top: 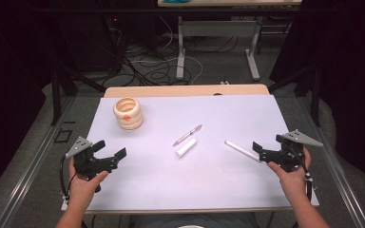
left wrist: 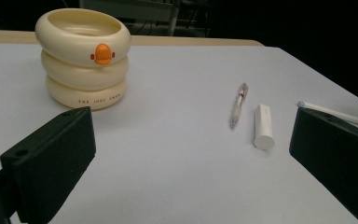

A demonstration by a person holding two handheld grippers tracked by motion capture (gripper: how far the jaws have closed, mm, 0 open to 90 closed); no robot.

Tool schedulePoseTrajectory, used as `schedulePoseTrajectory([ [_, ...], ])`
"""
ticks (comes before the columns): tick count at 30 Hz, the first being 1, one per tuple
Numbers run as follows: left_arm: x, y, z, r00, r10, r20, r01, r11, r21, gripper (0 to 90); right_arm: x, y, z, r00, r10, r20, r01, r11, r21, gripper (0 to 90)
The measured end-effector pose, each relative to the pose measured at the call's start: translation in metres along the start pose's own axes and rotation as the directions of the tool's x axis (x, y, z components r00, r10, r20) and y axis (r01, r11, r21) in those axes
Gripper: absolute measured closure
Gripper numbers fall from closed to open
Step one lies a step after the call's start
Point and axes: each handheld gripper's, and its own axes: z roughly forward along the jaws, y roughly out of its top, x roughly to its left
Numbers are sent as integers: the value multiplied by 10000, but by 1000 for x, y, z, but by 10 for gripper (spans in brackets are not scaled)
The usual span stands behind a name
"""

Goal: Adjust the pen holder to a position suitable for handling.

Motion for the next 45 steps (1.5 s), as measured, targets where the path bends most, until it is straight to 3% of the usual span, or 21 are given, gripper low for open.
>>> schedulePoseTrajectory([
  [9,1,-1,4,9999,13,-113,-9,9995,302,7,1,-1,-2,9999,56,135,-57,10000,40,0],
  [11,2,0,4,9996,-154,-235,162,9993,331,7,1,-2,-1,9999,115,117,-116,9999,86,0],
  [15,2,2,5,9990,-55,-440,71,9993,370,13,0,-2,0,9999,82,142,-84,9998,160,0],
  [19,1,8,13,9962,-276,-824,333,9971,685,13,0,-3,-1,9995,298,142,-301,9994,153,0],
  [22,1,11,18,9954,-363,-885,429,9964,735,14,2,-3,-1,9992,357,177,-360,9992,167,0],
  [25,0,18,22,9960,-367,-816,434,9957,820,14,2,-2,1,9999,64,154,-68,9996,263,0],
  [33,0,45,34,9927,-433,-1125,499,9971,568,46,3,-3,3,9998,154,138,-158,9994,323,0],
  [41,-3,84,51,9921,36,-1251,64,9968,795,129,4,-2,2,9996,264,57,-265,9993,277,2],
  [45,-3,95,58,9894,269,-1428,-146,9961,868,155,4,-3,3,9995,301,104,-303,9992,248,5],
])
